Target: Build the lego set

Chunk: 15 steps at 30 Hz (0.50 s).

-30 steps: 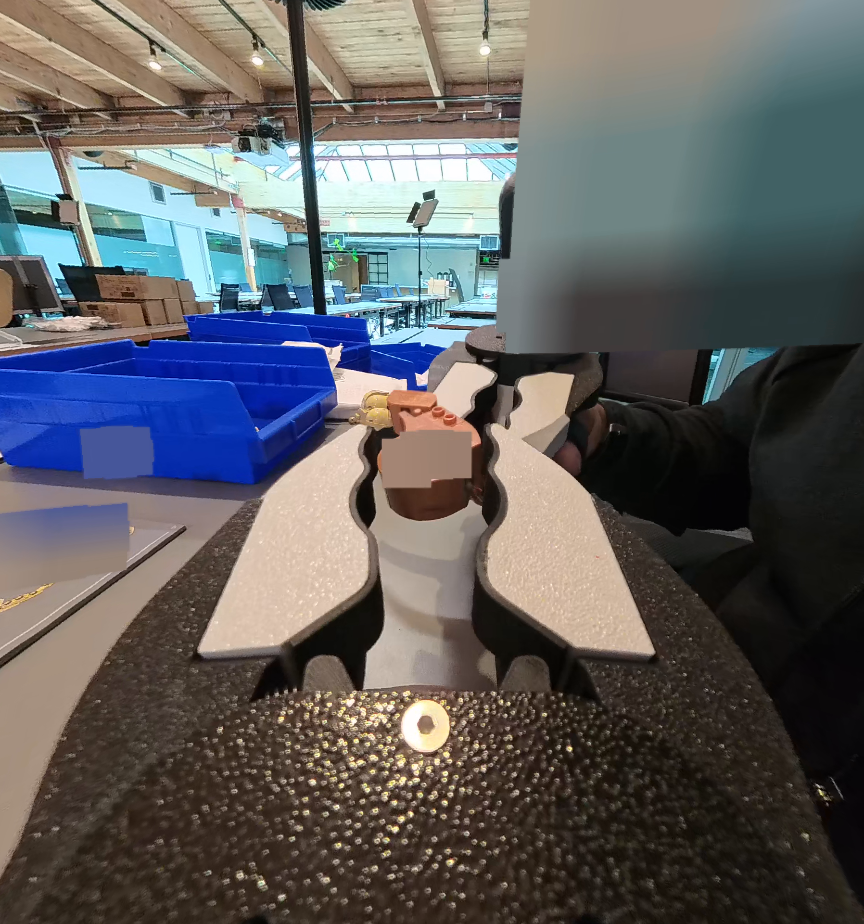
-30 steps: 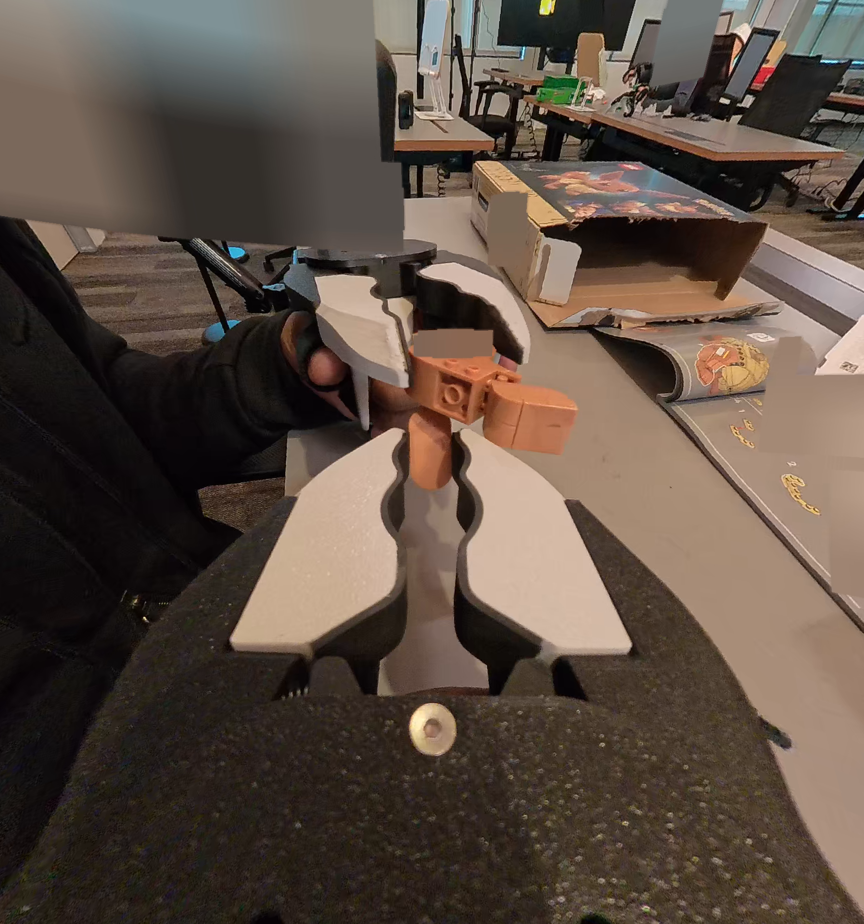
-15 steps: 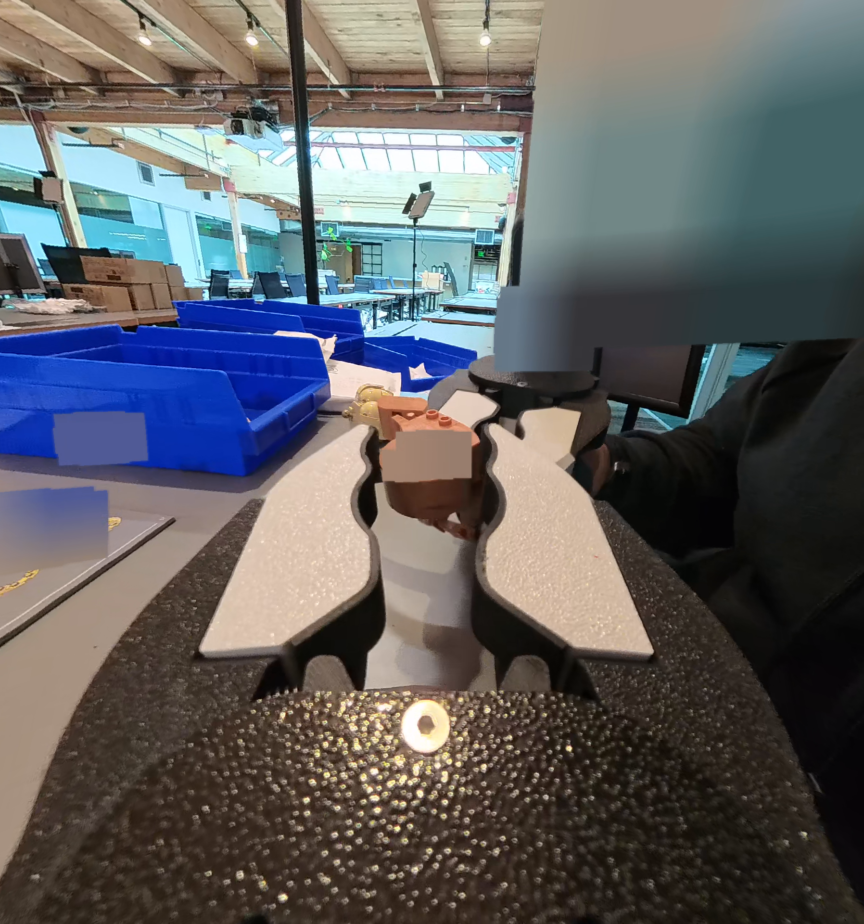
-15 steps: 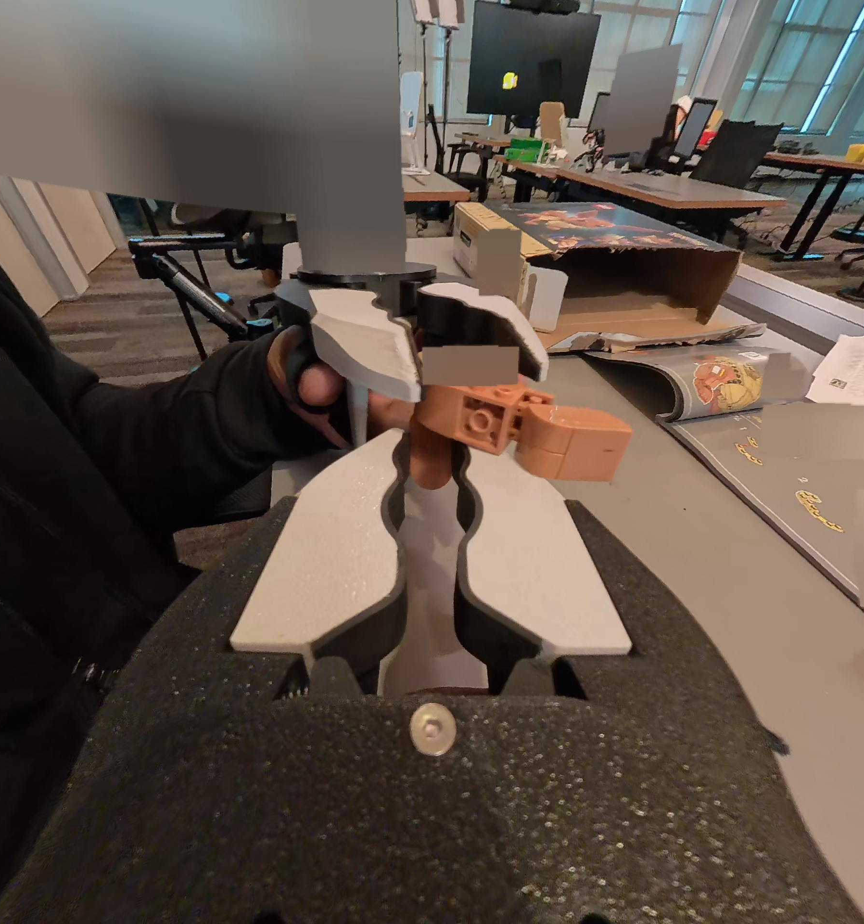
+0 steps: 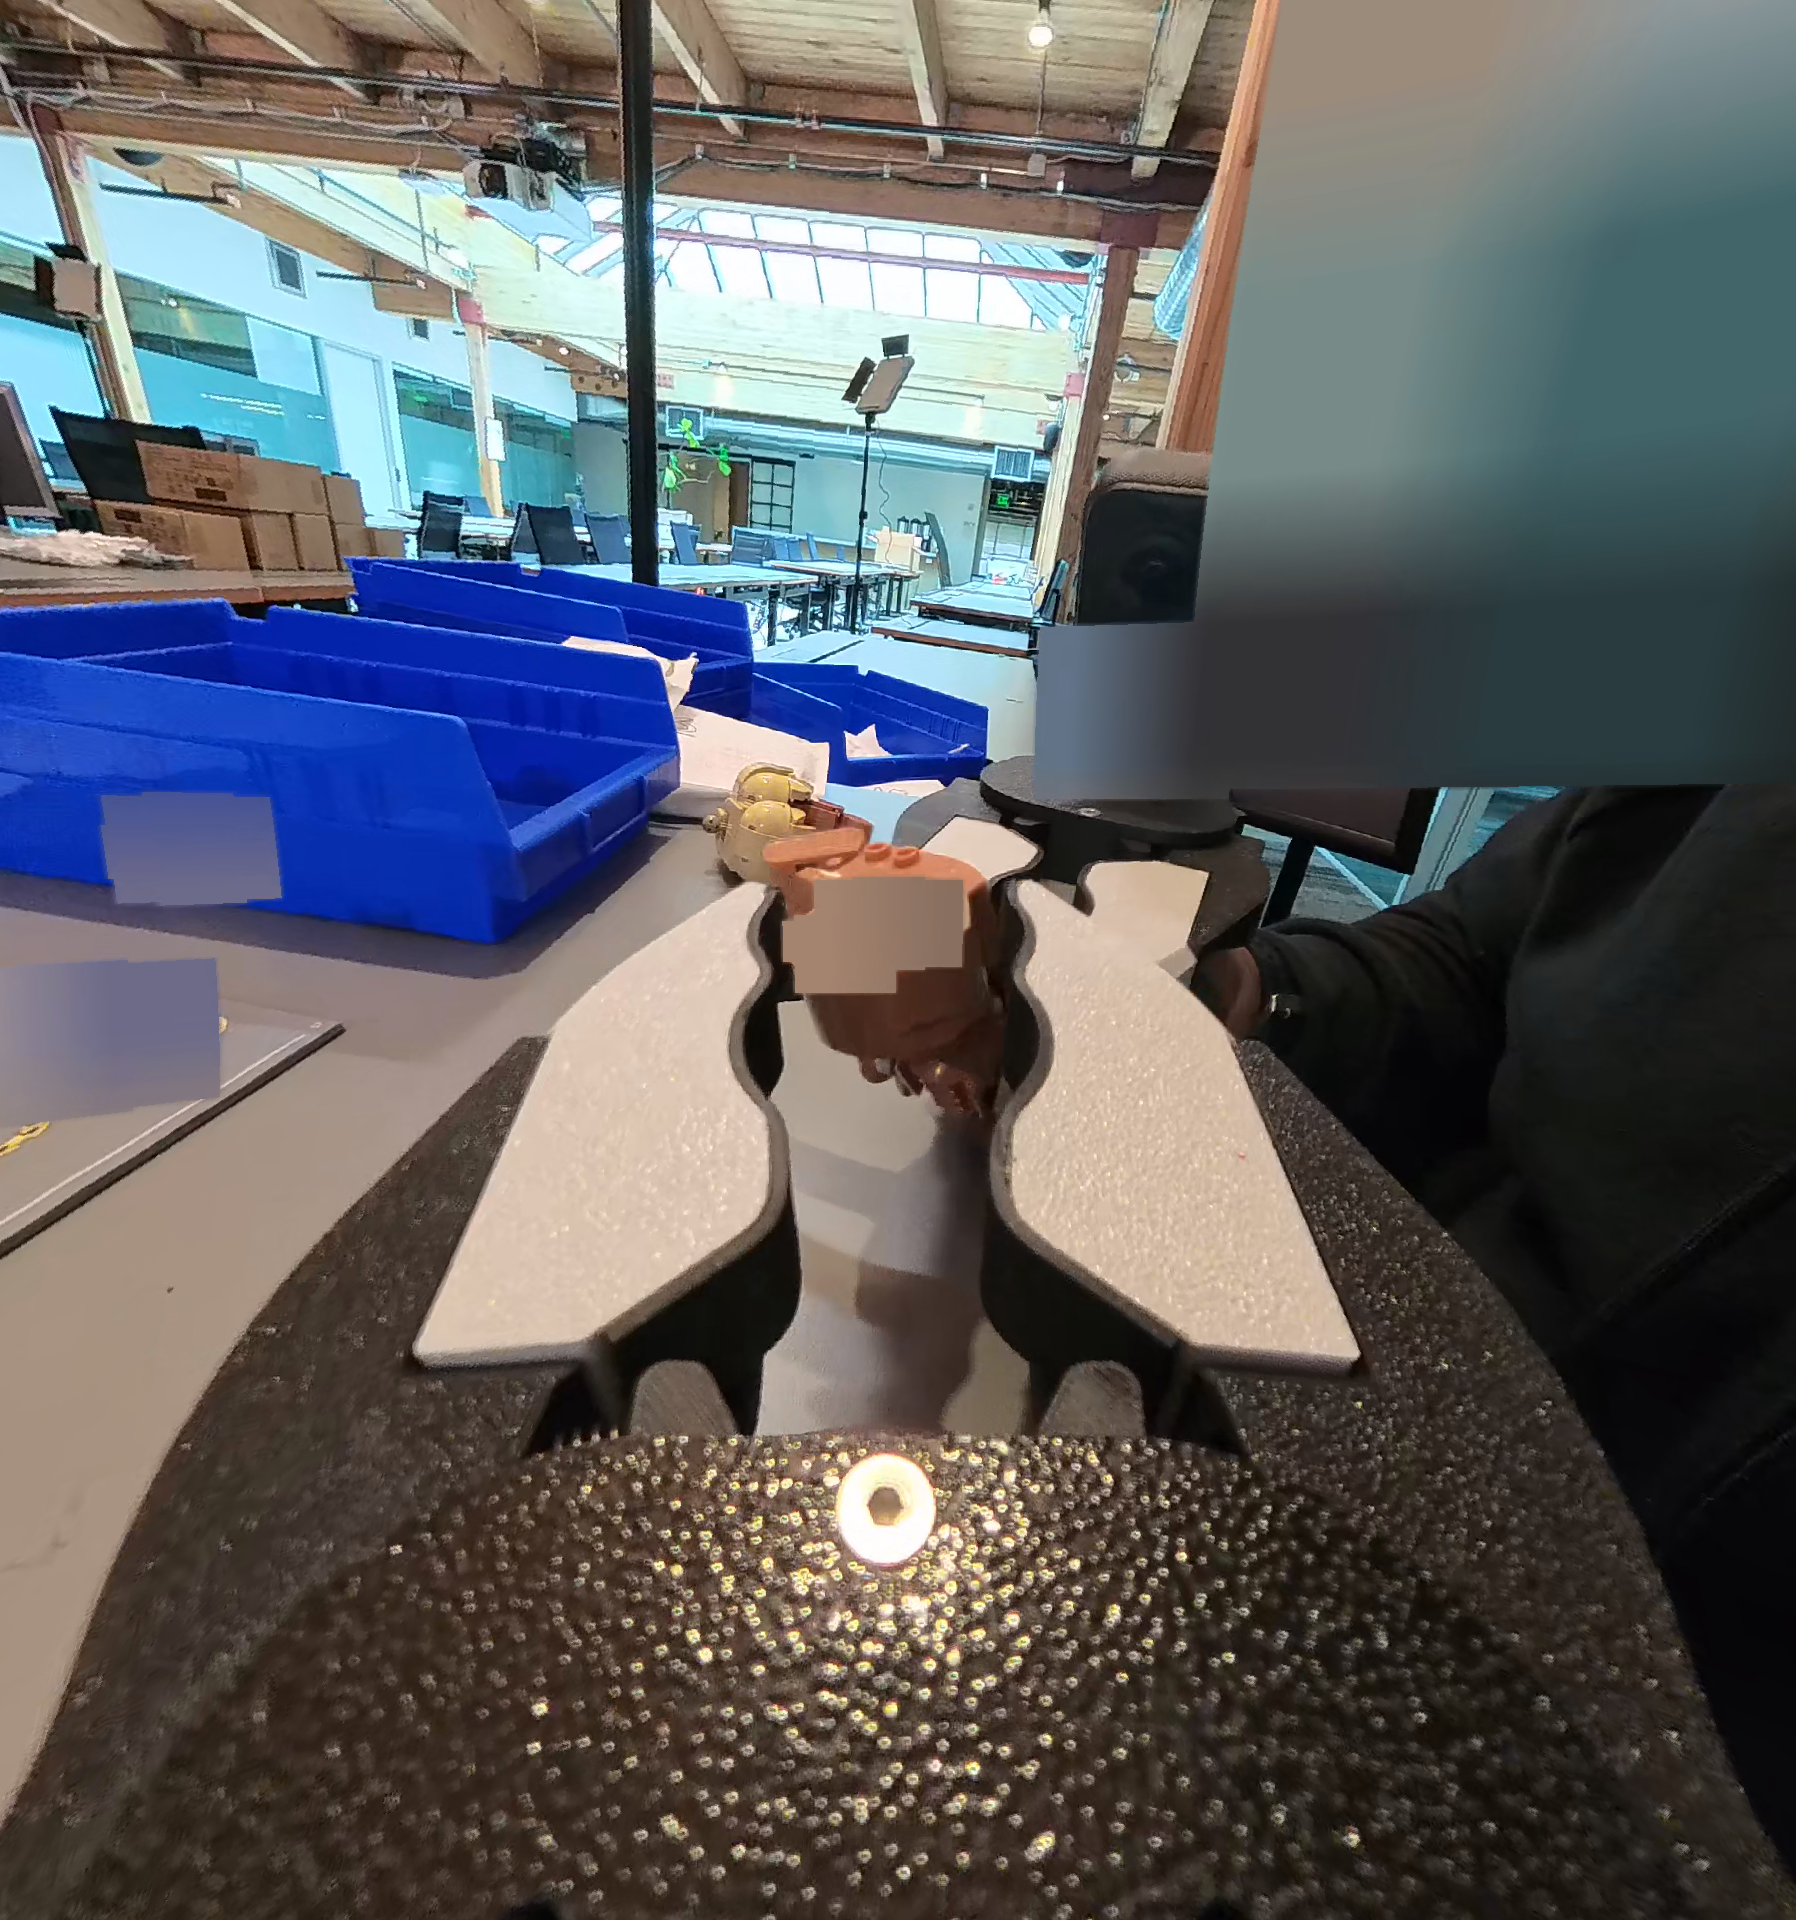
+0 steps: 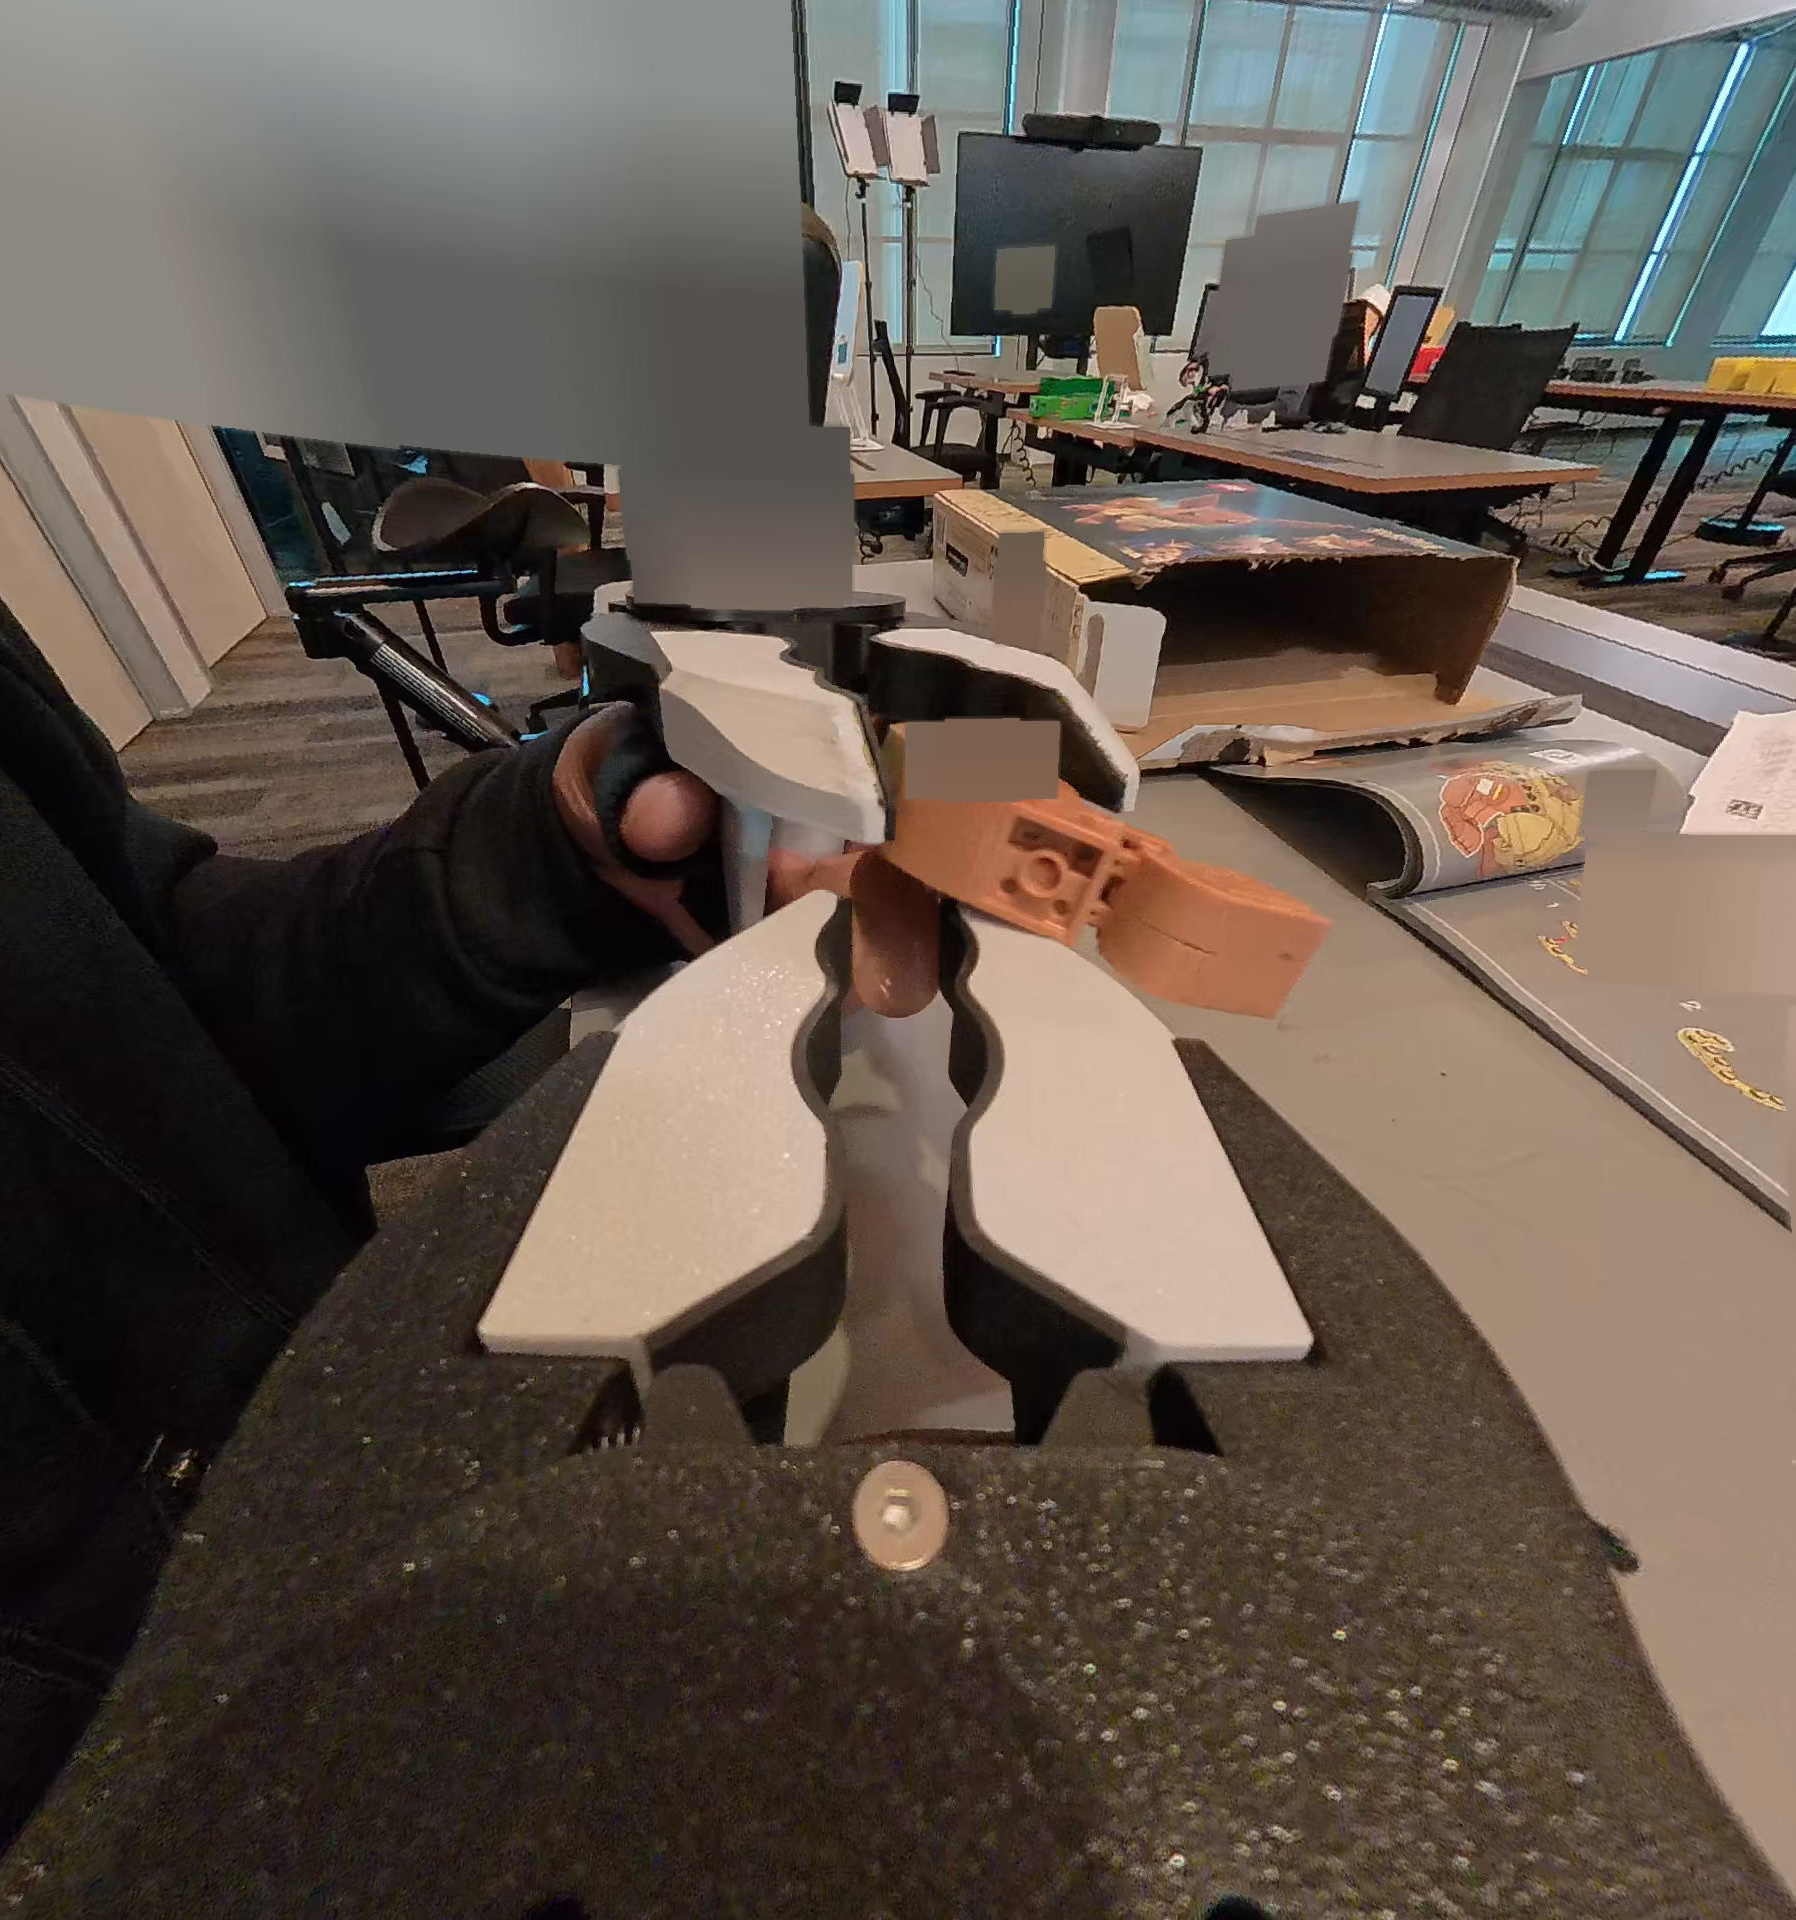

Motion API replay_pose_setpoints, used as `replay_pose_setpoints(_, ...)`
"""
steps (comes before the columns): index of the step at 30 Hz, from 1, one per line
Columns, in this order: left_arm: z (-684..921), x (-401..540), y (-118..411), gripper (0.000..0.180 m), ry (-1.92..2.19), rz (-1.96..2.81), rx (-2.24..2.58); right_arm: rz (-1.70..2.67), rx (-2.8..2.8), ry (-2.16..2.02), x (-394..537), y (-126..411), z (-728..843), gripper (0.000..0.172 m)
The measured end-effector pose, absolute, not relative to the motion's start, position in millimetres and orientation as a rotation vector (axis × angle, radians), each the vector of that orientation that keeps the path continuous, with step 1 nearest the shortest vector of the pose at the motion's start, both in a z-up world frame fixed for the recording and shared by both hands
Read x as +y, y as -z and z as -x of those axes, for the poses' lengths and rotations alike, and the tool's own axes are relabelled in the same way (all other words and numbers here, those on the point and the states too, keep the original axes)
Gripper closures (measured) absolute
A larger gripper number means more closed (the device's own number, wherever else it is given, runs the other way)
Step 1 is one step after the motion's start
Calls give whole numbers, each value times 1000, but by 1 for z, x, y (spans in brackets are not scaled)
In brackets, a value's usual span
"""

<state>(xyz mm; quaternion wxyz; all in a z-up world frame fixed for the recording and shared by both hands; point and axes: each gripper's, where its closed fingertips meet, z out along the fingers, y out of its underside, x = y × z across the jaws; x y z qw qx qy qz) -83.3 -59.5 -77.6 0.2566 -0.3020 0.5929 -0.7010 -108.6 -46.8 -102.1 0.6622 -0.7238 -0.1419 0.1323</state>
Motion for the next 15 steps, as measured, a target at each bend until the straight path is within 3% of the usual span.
replay_pose_setpoints(15,86,-68,81,144,1847,747,1668,1664,-315,-160,-43,107,104,156)
